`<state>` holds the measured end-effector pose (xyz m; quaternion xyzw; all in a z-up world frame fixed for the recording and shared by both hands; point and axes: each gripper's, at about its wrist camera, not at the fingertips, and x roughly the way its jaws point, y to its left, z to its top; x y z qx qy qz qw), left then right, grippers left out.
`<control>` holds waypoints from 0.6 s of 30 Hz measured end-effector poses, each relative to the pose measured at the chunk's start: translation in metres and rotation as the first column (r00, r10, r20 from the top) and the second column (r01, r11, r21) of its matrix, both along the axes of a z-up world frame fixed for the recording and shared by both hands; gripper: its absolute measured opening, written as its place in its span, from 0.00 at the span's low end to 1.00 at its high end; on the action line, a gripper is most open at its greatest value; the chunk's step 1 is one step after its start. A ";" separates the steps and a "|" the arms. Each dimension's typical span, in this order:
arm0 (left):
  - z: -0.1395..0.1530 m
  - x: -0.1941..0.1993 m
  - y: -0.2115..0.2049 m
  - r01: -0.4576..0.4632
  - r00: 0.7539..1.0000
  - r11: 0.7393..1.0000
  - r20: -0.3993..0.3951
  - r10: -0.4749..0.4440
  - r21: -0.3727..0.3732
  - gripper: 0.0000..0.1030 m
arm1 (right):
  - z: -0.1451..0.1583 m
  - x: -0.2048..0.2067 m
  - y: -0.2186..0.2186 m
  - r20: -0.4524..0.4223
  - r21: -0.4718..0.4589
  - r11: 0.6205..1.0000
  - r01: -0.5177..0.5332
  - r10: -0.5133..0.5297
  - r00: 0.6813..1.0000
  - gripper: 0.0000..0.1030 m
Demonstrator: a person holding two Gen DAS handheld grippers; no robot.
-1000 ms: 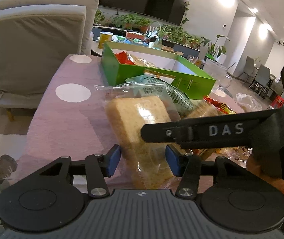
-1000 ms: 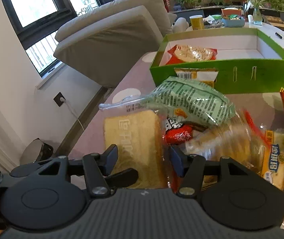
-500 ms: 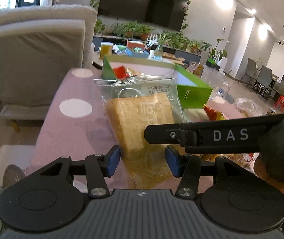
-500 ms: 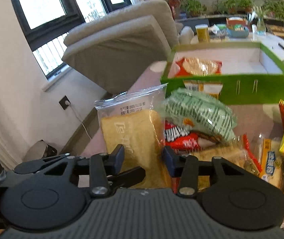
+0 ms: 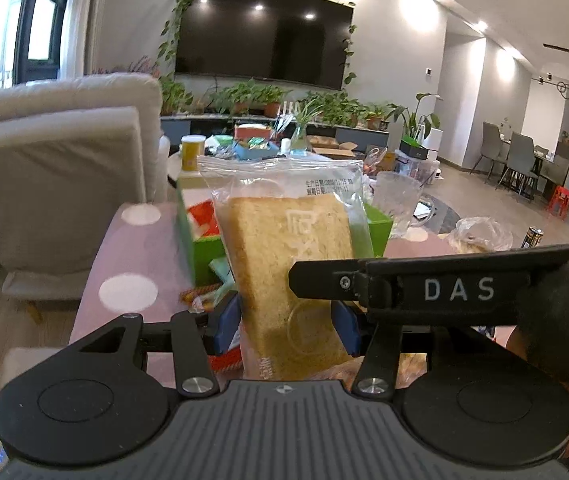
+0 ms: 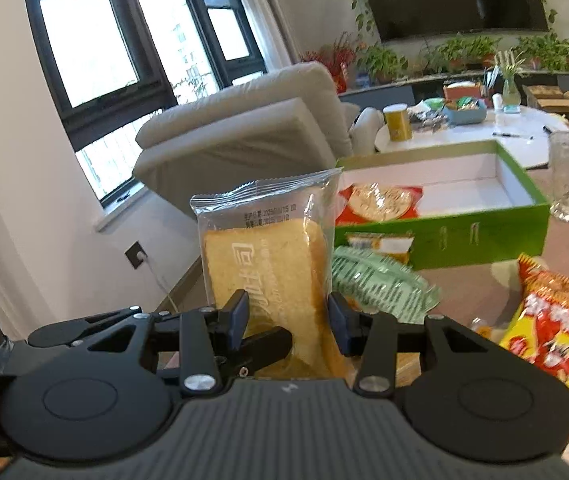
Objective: Organize snacks
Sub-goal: 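Lift the bread bag into the green box beside the biscuit packet, release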
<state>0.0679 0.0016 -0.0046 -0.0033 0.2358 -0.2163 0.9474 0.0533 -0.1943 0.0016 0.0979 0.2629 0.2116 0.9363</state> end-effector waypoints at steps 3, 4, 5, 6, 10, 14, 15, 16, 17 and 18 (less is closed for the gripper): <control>0.008 0.006 -0.014 0.013 0.999 1.000 0.030 -0.014 0.016 0.46 | 0.006 0.004 -0.012 0.028 0.005 1.000 0.016 -0.017 0.999 0.44; 0.010 0.008 -0.019 0.019 0.999 1.000 0.039 -0.020 0.021 0.46 | 0.008 0.005 -0.016 0.035 0.009 1.000 0.021 -0.021 0.999 0.44; 0.012 0.010 -0.024 0.024 0.999 0.999 0.046 -0.026 0.025 0.46 | 0.011 0.008 -0.020 0.044 0.014 1.000 0.025 -0.026 0.999 0.44; 0.015 0.014 -0.028 0.030 0.998 0.999 0.050 -0.031 0.027 0.46 | 0.012 0.009 -0.024 0.052 0.017 0.999 0.029 -0.030 0.998 0.44; 0.021 0.033 -0.048 0.040 0.998 0.998 0.056 -0.042 0.044 0.46 | 0.016 0.022 -0.040 0.070 0.026 0.998 0.053 -0.055 0.996 0.44; 0.026 0.055 -0.068 0.046 0.997 0.997 0.062 -0.049 0.059 0.46 | 0.019 0.040 -0.055 0.070 0.040 0.997 0.067 -0.070 0.995 0.44; 0.026 0.060 -0.070 0.046 0.997 0.997 0.061 -0.050 0.063 0.46 | 0.020 0.045 -0.060 0.069 0.046 0.997 0.069 -0.072 0.995 0.44; 0.027 0.065 -0.075 0.046 0.997 0.997 0.060 -0.050 0.067 0.46 | 0.021 0.051 -0.064 0.067 0.050 0.996 0.070 -0.073 0.995 0.44; 0.027 0.069 -0.078 0.046 0.997 0.997 0.060 -0.050 0.069 0.46 | 0.022 0.056 -0.067 0.066 0.053 0.996 0.071 -0.074 0.995 0.44; 0.028 0.076 -0.082 0.046 0.997 0.996 0.059 -0.050 0.070 0.46 | 0.022 0.062 -0.071 0.066 0.056 0.996 0.072 -0.076 0.995 0.44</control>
